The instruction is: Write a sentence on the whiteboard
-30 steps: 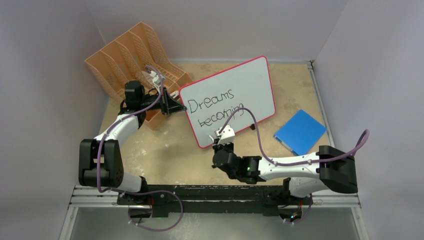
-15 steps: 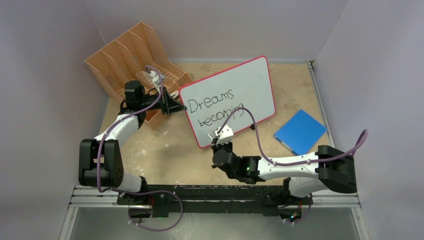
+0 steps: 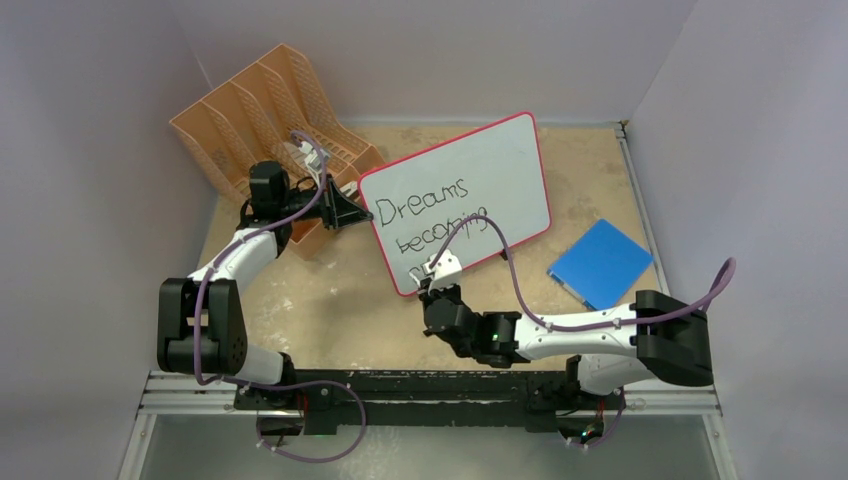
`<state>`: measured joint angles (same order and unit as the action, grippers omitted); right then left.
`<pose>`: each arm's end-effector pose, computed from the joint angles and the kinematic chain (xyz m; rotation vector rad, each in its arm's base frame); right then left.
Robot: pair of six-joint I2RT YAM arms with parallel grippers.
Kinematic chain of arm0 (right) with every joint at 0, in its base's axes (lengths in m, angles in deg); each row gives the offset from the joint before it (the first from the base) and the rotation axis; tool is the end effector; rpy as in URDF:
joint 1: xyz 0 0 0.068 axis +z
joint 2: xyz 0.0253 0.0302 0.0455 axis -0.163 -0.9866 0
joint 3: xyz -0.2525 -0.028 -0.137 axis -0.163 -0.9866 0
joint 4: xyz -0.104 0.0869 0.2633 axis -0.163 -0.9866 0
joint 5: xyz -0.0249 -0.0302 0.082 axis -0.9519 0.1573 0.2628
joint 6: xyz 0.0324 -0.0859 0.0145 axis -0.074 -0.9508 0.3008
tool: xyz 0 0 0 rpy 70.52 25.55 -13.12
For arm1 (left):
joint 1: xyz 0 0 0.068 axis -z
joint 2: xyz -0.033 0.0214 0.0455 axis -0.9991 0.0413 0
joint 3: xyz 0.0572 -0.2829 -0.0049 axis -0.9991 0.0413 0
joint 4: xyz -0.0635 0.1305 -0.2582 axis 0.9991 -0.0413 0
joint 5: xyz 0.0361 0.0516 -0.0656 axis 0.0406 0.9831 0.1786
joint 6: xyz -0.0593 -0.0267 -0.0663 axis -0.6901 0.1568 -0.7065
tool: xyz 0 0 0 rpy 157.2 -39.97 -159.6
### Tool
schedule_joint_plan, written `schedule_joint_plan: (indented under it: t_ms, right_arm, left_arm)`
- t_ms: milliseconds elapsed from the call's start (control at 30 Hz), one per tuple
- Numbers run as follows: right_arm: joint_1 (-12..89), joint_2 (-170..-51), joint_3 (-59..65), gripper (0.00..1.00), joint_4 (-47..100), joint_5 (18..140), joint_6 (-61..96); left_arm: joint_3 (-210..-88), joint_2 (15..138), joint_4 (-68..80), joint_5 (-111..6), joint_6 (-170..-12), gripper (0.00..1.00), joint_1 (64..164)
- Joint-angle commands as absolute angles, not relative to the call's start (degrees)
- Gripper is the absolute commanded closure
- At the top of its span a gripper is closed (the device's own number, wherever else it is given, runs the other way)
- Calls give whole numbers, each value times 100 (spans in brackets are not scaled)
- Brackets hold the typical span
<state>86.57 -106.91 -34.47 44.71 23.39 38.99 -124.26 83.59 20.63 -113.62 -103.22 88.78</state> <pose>0.1354 0.3135 0.2062 -0.2454 1.8298 0.4666 0.3453 -0.0853 0.2463 0.5089 1.8418 -1.4207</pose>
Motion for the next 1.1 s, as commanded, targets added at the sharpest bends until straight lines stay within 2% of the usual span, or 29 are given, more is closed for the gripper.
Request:
schedule_joint_plan:
  t_ms: [0, 333, 800, 1067]
  right_arm:
    - [8628, -10727, -3215, 100, 4285, 2427, 4036]
    - [8630, -10714, -3280, 100, 3808, 2650, 4220]
    - [8585, -10546, -3323, 100, 3377, 2048, 4616]
    - [8579, -9987, -3573, 100, 3900, 2208, 4329]
  left_arm:
    - [-12557, 8256, 2306, -11240, -10265, 100, 8825]
    - [-12551, 8248, 2293, -11239, -10261, 100, 8823]
    - [-12547, 8239, 2284, -11239, -10248, 100, 8824]
    - [-12554, 8239, 2284, -11231, -10248, 100, 8826]
